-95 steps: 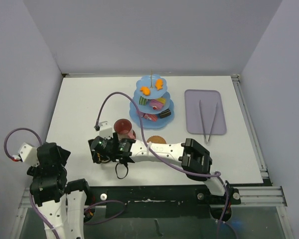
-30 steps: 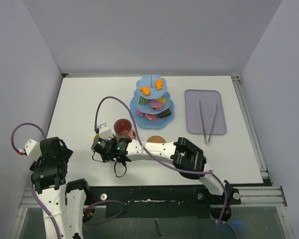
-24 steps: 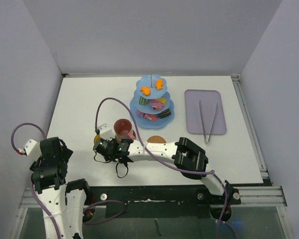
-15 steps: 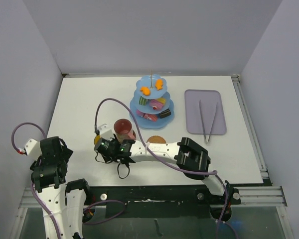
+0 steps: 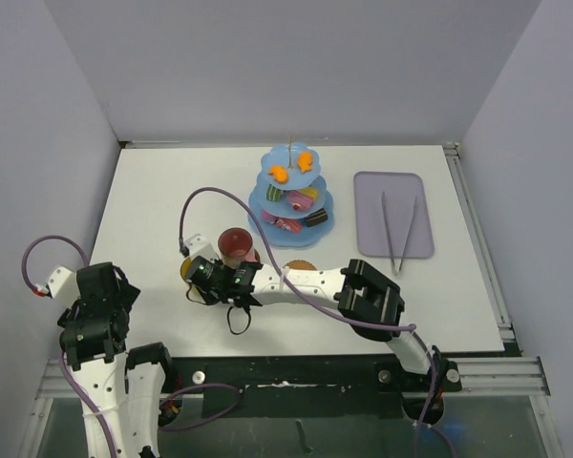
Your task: Serve the afternoon tea
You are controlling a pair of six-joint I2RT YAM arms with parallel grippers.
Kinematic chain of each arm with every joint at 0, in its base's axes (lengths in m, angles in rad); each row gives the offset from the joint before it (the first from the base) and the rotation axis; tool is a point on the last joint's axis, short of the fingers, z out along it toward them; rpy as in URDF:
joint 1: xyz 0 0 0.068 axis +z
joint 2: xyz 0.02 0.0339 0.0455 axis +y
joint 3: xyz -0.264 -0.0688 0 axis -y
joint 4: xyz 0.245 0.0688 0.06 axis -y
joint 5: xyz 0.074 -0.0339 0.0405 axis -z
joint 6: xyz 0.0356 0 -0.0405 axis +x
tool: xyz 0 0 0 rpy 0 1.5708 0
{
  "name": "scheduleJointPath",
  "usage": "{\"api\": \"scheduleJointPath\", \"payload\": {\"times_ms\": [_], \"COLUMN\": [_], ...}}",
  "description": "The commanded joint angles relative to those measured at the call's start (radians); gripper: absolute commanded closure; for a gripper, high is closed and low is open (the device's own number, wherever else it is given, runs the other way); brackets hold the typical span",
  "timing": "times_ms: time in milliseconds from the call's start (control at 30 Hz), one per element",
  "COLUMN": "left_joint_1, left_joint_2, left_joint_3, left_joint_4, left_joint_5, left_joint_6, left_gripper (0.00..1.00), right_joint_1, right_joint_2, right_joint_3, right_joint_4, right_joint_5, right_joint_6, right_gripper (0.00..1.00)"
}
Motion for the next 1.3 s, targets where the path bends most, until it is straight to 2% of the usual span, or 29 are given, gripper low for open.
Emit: {"api": "scheduleJointPath", "payload": {"times_ms": [0,167,300,500,633,833,967,1100,1267], "left_joint_1": [0.006,0.005,0.006,0.006,0.006,0.006,0.006,0.005,0.006], "left_joint_2": [-0.002,0.003,0.007,0.007,0.007,0.007,-0.003,0.002,0.009], "left_joint_3": [-0.001,-0.001,-0.001,-0.002,-0.001,-0.003,-0.003,-0.004,-0.003], "left_joint_4": [0.042,0.043,0.043,0.047,0.048,0.051,0.05,0.05,0.05], "left_joint_5": [0.003,0.005,0.007,0.011,0.012,0.017,0.018,0.019,0.018], "left_joint_6": [0.011,0.013,0.015,0.02,0.022,0.026,0.026,0.025,0.027], "left_gripper": [0.29,0.29,0.29,0.29,0.29,0.29,0.29,0.29,0.29], "right_joint_1": [0.004,0.005,0.005,0.015,0.036,0.042,0.042,0.043,0.035], "right_joint_2": [-0.034,-0.046,-0.039,-0.097,-0.184,-0.423,-0.618,-0.838,-1.061], "right_joint_3": [-0.022,-0.052,-0.047,-0.082,-0.146,-0.392,-0.57,-0.743,-0.9], "right_joint_4": [0.045,0.088,0.097,0.137,0.172,0.233,0.283,0.291,0.231], "right_joint_5": [0.031,0.003,0.003,0.018,-0.021,-0.095,-0.113,-0.055,0.109], "right_joint_6": [-0.056,-0.095,-0.134,-0.231,-0.311,-0.379,-0.358,-0.284,-0.174], "right_gripper": [0.68,0.68,0.78,1.0,1.0,1.0,1.0,1.0,1.0]}}
